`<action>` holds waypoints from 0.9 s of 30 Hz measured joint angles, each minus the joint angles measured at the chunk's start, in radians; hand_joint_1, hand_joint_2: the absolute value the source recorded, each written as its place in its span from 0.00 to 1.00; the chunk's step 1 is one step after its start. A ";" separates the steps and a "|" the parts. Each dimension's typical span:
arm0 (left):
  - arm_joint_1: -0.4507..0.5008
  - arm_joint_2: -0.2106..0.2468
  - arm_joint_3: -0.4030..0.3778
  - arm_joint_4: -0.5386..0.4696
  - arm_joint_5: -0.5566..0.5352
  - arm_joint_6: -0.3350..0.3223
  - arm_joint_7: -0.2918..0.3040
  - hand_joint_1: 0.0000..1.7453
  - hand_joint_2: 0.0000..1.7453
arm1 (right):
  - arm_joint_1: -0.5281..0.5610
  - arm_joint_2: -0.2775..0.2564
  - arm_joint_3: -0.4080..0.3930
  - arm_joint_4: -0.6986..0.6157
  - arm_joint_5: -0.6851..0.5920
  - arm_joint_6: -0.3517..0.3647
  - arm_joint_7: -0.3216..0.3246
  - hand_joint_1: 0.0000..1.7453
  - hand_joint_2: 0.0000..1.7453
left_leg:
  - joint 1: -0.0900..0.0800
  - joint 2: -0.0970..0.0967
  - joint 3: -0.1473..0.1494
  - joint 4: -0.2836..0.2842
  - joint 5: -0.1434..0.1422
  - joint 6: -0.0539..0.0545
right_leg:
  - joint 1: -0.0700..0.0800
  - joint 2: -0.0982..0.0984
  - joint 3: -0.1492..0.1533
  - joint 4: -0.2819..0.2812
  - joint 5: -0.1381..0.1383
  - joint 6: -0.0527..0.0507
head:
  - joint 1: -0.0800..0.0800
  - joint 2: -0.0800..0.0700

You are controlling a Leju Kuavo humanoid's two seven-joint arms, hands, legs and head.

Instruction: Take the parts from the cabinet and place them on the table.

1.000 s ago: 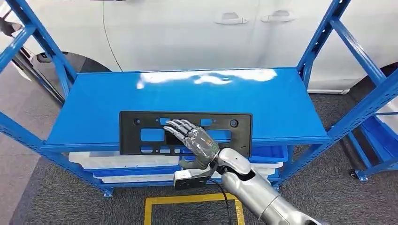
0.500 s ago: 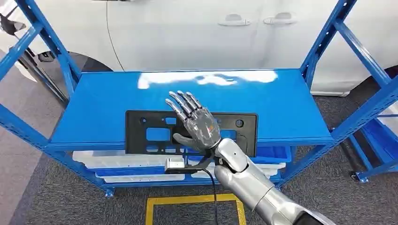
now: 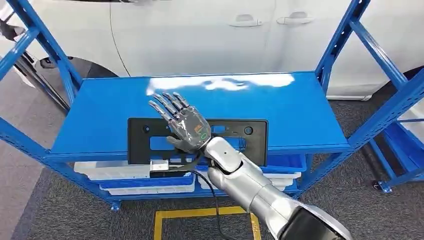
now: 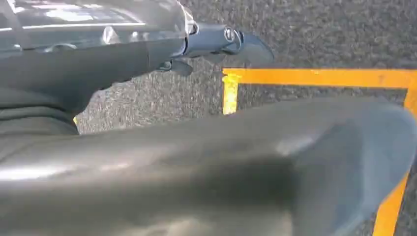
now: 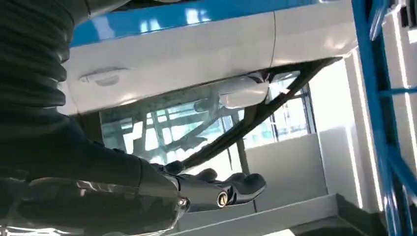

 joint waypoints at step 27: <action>-0.008 -0.007 -0.002 0.000 -0.010 -0.002 0.009 0.00 0.00 | -0.094 0.072 0.043 0.304 0.253 -0.094 0.202 0.00 1.00 | 0.009 0.000 -0.105 0.201 -0.055 -0.022 | -0.009 0.001 -0.002 -0.003 0.004 -0.014 | 0.000 0.000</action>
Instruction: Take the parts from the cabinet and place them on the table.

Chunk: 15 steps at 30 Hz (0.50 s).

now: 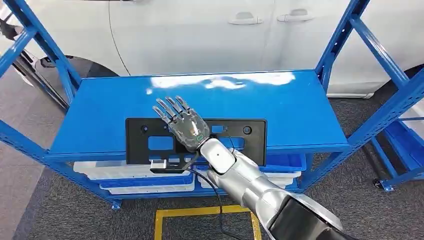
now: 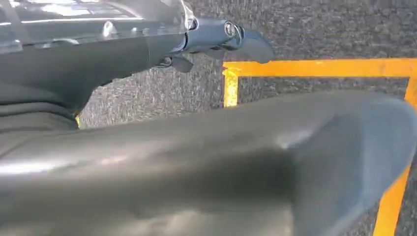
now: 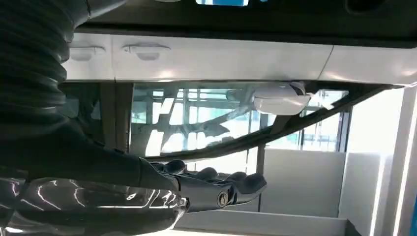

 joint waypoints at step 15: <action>0.009 0.004 0.002 0.000 0.013 -0.013 -0.014 0.00 0.00 | -0.050 0.009 0.009 0.112 0.064 0.040 -0.020 0.00 1.00 | -0.005 -0.001 0.090 -0.199 0.066 0.055 | 0.000 0.002 -0.117 0.244 -0.086 0.047 | 0.000 0.000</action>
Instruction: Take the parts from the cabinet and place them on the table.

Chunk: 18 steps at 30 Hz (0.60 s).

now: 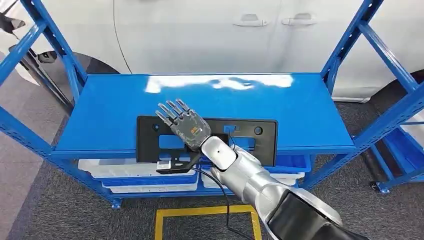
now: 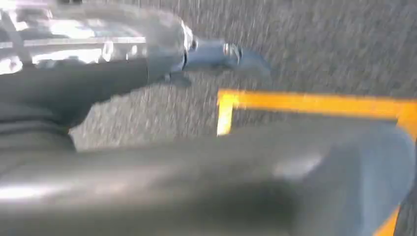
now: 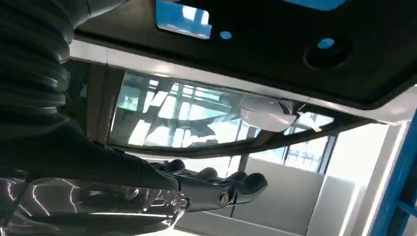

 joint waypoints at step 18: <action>0.003 0.001 0.000 0.001 0.001 -0.004 -0.006 0.00 0.00 | -0.022 -0.008 0.003 0.034 0.006 0.024 0.018 0.00 1.00 | 0.016 0.003 -0.012 0.036 -0.007 -0.057 | -0.003 0.000 0.116 -0.232 0.072 -0.033 | 0.000 0.000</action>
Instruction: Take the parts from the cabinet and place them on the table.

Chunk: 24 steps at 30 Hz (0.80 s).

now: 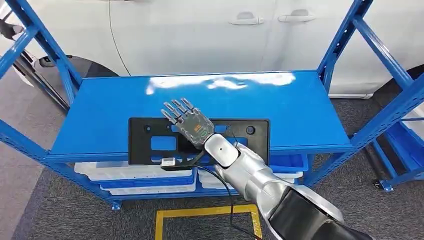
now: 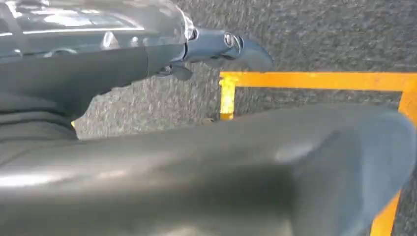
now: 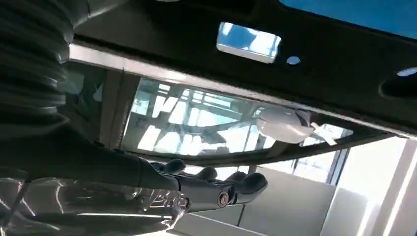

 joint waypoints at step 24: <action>-0.011 0.002 0.000 0.000 -0.002 -0.015 0.005 0.00 0.00 | -0.026 -0.025 -0.002 -0.001 -0.002 0.073 -0.035 0.00 1.00 | -0.010 -0.002 -0.066 0.155 -0.114 0.006 | 0.002 0.000 -0.008 -0.014 0.021 -0.012 | 0.000 0.000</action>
